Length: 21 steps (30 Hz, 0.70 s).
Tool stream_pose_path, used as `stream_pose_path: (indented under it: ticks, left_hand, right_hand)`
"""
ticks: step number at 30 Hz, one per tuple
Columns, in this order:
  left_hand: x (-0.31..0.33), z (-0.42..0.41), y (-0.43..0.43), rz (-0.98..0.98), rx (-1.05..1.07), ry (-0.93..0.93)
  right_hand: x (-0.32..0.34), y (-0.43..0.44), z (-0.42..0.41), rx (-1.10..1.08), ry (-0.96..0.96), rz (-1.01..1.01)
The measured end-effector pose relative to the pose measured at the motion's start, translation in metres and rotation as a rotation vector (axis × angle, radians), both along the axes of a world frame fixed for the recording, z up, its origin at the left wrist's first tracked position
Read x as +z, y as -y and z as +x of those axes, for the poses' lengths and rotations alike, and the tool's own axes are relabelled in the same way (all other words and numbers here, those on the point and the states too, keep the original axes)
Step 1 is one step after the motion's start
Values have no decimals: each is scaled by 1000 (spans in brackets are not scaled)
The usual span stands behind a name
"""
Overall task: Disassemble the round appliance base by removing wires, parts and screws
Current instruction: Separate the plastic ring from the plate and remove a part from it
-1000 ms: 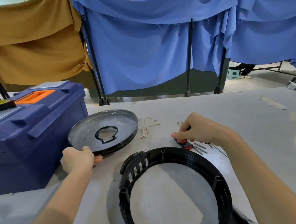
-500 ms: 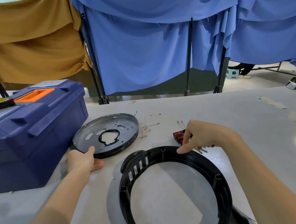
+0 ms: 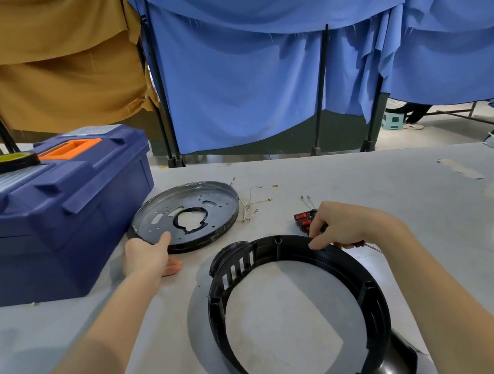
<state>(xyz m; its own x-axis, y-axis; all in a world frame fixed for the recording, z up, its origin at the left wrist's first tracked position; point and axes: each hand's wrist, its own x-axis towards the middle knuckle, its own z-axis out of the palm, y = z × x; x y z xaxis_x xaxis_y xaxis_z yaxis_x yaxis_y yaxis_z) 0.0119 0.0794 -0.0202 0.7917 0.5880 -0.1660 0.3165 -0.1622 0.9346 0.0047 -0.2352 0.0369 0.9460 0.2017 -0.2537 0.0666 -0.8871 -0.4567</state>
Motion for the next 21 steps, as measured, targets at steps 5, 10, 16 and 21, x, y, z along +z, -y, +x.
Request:
stream_pose_path:
  ticks: [5,10,16,21]
  left_hand:
    - [17,-18,16,386,-75,175]
    - [23,-37,50,424,-576,127]
    - [19,-38,60,162,-694,125]
    - [26,-39,59,-69,-640,172]
  right_hand:
    - [-2,1,-3,31,-1,14]
    - [1,3,-9,65,-1,52]
    - [11,14,-14,64,47,108]
    - [12,22,-15,42,62,185]
